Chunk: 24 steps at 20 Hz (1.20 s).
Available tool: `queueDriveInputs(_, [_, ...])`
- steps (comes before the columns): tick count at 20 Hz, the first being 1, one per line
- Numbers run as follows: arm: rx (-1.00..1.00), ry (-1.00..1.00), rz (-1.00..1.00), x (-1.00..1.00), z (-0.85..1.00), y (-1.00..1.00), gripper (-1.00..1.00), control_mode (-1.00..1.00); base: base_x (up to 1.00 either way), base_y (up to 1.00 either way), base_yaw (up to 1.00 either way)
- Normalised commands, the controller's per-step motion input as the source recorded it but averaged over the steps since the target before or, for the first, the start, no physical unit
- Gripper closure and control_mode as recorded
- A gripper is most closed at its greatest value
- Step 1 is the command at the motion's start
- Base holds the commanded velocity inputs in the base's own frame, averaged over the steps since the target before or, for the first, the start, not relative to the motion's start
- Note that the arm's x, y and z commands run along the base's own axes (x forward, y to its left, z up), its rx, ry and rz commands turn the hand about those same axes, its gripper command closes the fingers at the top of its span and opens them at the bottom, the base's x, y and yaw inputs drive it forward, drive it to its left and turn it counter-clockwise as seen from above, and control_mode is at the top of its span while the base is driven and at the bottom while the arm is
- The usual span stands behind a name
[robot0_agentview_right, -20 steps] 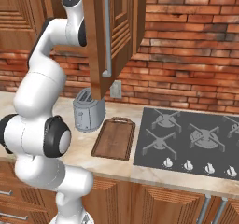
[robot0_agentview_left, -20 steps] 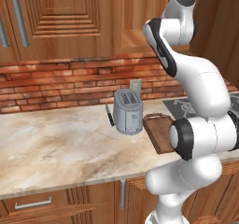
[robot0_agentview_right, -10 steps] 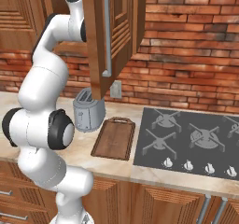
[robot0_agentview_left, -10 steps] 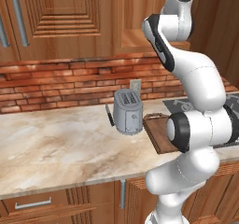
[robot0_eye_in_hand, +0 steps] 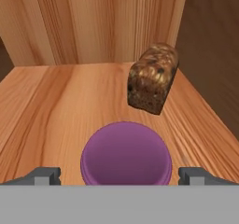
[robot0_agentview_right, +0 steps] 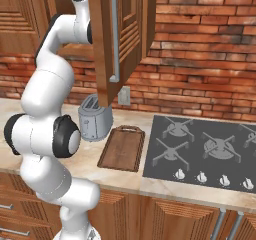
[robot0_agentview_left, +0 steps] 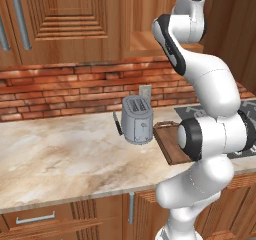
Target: Pick the bread, place it on the cutting board, pick the jam, place it on the counter, and close the cabinet.
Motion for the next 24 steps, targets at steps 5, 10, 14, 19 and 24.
queueDriveInputs(5, [0.00, 0.00, 0.00, 0.00, -0.05, 0.00, -1.00, -1.00, 0.00, 0.00, 0.00])
queueDriveInputs(10, [0.00, 0.00, 0.00, 0.00, -0.07, 0.00, -1.00, -1.00, 0.00, 0.00, 0.00])
queueDriveInputs(14, [0.00, 0.00, 0.00, 0.00, -0.19, 0.00, -1.00, -1.00, 0.00, 0.00, 0.00])
queueDriveInputs(19, [0.00, 0.00, 0.00, 0.02, -0.14, 0.00, -1.00, -1.00, 0.00, 0.00, 0.00])
queueDriveInputs(24, [0.00, 0.00, 0.00, 0.14, -0.04, 0.00, 1.00, -1.00, 0.00, 0.00, 0.00])
